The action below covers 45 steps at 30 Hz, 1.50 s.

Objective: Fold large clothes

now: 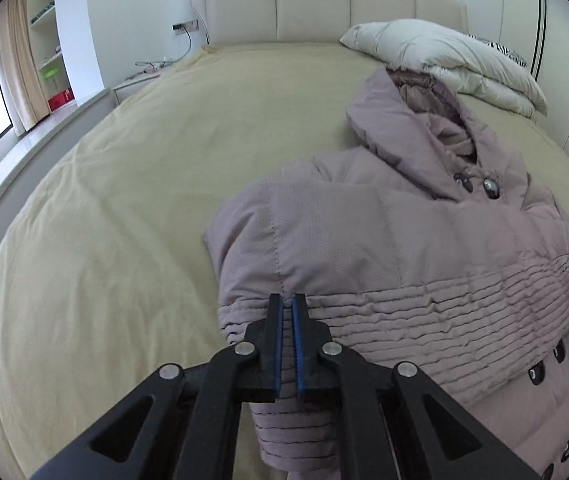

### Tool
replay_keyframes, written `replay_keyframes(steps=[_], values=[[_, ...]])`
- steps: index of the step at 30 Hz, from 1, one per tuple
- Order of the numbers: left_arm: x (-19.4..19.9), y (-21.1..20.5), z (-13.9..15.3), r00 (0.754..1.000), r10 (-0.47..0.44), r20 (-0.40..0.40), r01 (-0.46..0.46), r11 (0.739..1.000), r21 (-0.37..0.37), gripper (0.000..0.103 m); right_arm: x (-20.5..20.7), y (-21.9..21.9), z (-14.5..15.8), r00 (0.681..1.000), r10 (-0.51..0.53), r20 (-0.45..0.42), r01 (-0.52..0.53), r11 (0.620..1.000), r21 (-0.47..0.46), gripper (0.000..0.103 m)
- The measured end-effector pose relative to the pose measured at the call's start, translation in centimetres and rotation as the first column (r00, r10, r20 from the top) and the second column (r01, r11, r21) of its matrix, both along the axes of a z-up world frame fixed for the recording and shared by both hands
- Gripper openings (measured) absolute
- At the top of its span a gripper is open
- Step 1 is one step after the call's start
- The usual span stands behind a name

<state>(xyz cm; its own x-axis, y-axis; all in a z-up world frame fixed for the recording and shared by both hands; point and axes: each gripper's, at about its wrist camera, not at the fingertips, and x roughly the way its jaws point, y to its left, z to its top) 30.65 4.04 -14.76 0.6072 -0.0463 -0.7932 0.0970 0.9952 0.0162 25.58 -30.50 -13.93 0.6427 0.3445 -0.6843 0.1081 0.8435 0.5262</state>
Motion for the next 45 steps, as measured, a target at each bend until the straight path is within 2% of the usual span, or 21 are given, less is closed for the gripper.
replay_keyframes(steps=[2,4,6,9,11,12,14,17,19,20,23,24,27,28,32,34,35,37,39,42,45], values=[[0.6,-0.3,-1.5,1.0,-0.023,-0.015,0.023,0.999,0.027,0.007,0.7,-0.9,-1.9,0.998,-0.046,-0.046,0.046,0.999,-0.012,0.039],[0.7,-0.7,-2.0,0.999,-0.032,0.005,0.031,0.998,0.053,0.007,0.9,-1.7,-2.8,0.997,-0.058,-0.045,0.057,0.998,-0.013,0.028],[0.7,-0.7,-2.0,1.0,-0.031,0.002,0.031,0.998,0.055,0.007,0.8,-1.5,-3.2,0.999,-0.032,-0.025,0.031,0.999,-0.014,0.028],[0.8,0.0,-0.9,1.0,-0.006,-0.021,0.005,0.999,-0.049,0.006,0.2,-1.0,-3.0,1.0,-0.003,-0.01,0.002,0.998,-0.066,0.029],[0.5,1.1,1.1,0.998,0.039,0.044,-0.036,0.996,-0.083,0.006,-0.7,-0.9,-1.9,1.0,-0.01,-0.008,0.01,0.997,-0.073,0.032],[0.8,1.0,1.8,0.996,0.044,0.073,-0.039,0.997,-0.068,0.007,-0.6,-0.7,-1.7,1.0,-0.015,0.007,0.015,0.998,-0.062,0.033],[1.9,-0.1,2.3,0.997,0.013,0.074,-0.011,1.0,-0.026,0.008,-1.1,-0.7,-0.5,0.997,-0.016,0.08,0.02,0.999,-0.048,0.05],[4.7,-1.7,0.2,1.0,-0.018,0.014,0.017,0.997,0.071,0.01,-0.6,-0.4,0.2,0.994,-0.038,0.099,0.048,0.994,-0.097,0.052],[6.0,-1.6,-1.8,0.999,-0.003,-0.036,0.005,0.999,0.048,0.011,0.8,-0.6,-0.7,0.998,-0.056,0.042,0.061,0.99,-0.13,0.052],[6.2,-1.5,-2.4,0.999,-0.001,-0.037,0.003,0.999,0.052,0.011,1.2,-0.9,-1.4,0.998,-0.057,0.024,0.06,0.988,-0.145,0.052],[5.5,-2.2,-3.1,1.0,-0.012,-0.002,0.013,0.995,0.098,0.01,1.7,-0.4,-2.4,0.998,-0.011,0.065,0.026,0.973,-0.229,0.051],[5.4,-1.9,-2.9,1.0,-0.008,-0.007,0.009,0.997,0.071,0.01,1.7,0.0,-2.4,0.998,-0.002,0.069,0.02,0.966,-0.259,0.051],[4.2,0.8,-1.3,0.998,0.044,-0.038,-0.048,0.994,-0.097,0.01,1.7,0.6,-2.1,0.998,0.012,0.058,0.007,0.949,-0.315,0.051],[3.1,1.6,-0.4,0.998,0.052,-0.019,-0.054,0.992,-0.112,0.01,1.6,0.7,-1.7,0.999,0.012,0.05,0.005,0.945,-0.326,0.051],[-2.0,1.4,1.0,1.0,-0.002,0.026,0.004,0.997,-0.082,0.01,-1.3,0.5,0.3,0.995,-0.007,0.096,0.036,0.952,-0.303,0.052],[-3.6,0.3,0.1,0.999,-0.03,0.018,0.03,0.999,-0.012,0.01,-2.8,1.1,0.8,0.993,0.009,0.117,0.028,0.95,-0.312,0.052],[-3.7,-0.2,-0.7,0.999,-0.041,0.01,0.041,0.999,0.033,0.01,-3.3,1.5,0.4,0.994,0.025,0.104,0.011,0.942,-0.336,0.052],[-2.8,-0.7,-1.7,0.999,-0.041,-0.008,0.041,0.997,0.06,0.009,-3.2,2.5,-1.7,0.999,0.052,0.015,-0.042,0.915,-0.402,0.053],[-2.0,-0.8,-1.7,0.999,-0.025,-0.026,0.027,0.998,0.06,0.009,-3.6,2.9,-2.6,0.997,0.073,0.024,-0.055,0.895,-0.442,0.053],[-2.6,-0.7,-0.1,1.0,-0.018,-0.015,0.019,0.998,0.064,0.009,-3.9,2.7,-1.6,0.998,0.058,-0.018,-0.06,0.9,-0.431,0.053],[-5.7,-0.5,2.0,0.999,-0.028,0.046,0.028,1.0,-0.003,0.013,-7.2,0.0,1.1,0.999,-0.007,0.046,0.02,0.963,-0.267,0.054]])
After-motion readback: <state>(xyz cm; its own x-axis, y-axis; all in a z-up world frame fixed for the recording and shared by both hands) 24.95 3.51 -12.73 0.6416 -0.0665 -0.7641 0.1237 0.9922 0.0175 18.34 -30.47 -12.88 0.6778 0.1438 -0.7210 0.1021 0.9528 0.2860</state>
